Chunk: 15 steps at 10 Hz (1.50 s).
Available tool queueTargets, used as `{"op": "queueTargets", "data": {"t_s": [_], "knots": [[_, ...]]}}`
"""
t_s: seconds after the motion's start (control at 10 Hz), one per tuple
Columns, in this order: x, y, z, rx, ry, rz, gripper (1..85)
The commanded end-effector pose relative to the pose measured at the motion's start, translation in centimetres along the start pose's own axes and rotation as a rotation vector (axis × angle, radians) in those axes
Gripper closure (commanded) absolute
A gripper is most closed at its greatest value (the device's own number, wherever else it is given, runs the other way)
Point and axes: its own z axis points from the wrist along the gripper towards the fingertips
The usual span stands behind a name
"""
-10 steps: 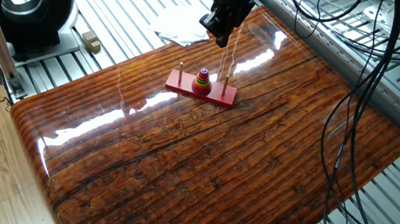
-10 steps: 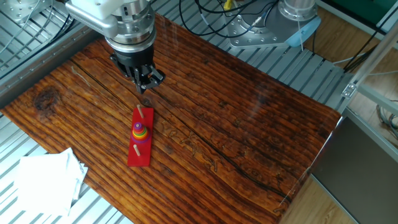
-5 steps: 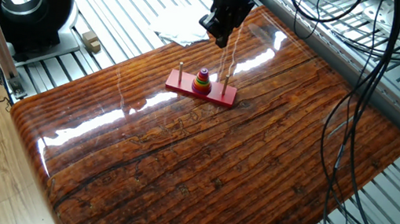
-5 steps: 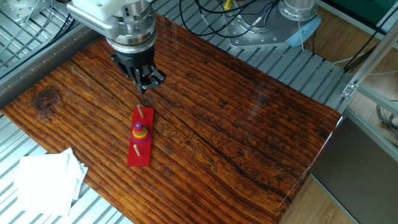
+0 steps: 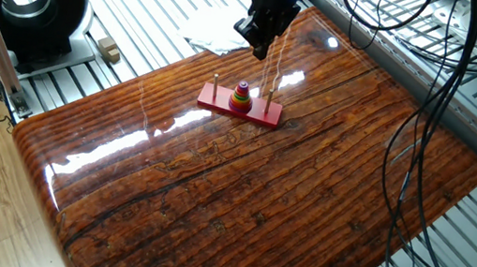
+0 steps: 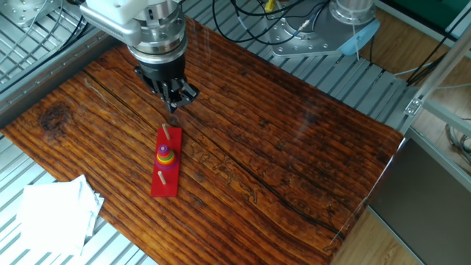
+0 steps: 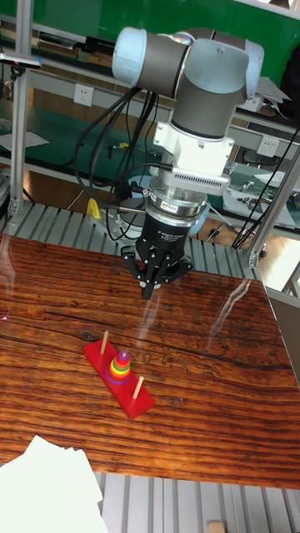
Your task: Take out one Hanoi block and throw it aside
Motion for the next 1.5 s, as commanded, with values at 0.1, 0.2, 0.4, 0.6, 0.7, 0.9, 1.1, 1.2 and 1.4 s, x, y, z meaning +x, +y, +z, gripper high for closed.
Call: {"op": "queueTargets", "data": {"t_s": [0.1, 0.2, 0.4, 0.6, 0.7, 0.9, 1.1, 1.2, 1.4], "knots": [[-0.16, 0.32, -0.12, -0.016, -0.006, -0.001, 84.7], [0.09, 0.26, -0.12, -0.013, 0.004, -0.003, 84.7], [0.17, 0.19, -0.13, -0.011, 0.007, -0.003, 84.7], [0.17, 0.25, -0.10, -0.012, 0.007, 0.002, 84.7], [0.18, 0.13, -0.06, -0.008, 0.007, 0.008, 84.7], [0.36, -0.09, -0.08, 0.001, 0.014, 0.018, 84.7], [-0.10, 0.10, -0.09, -0.007, -0.004, 0.029, 84.7], [-0.10, 0.10, -0.11, -0.007, -0.004, 0.031, 84.7], [0.29, 0.33, -0.07, -0.014, 0.011, 0.022, 84.7]]}}
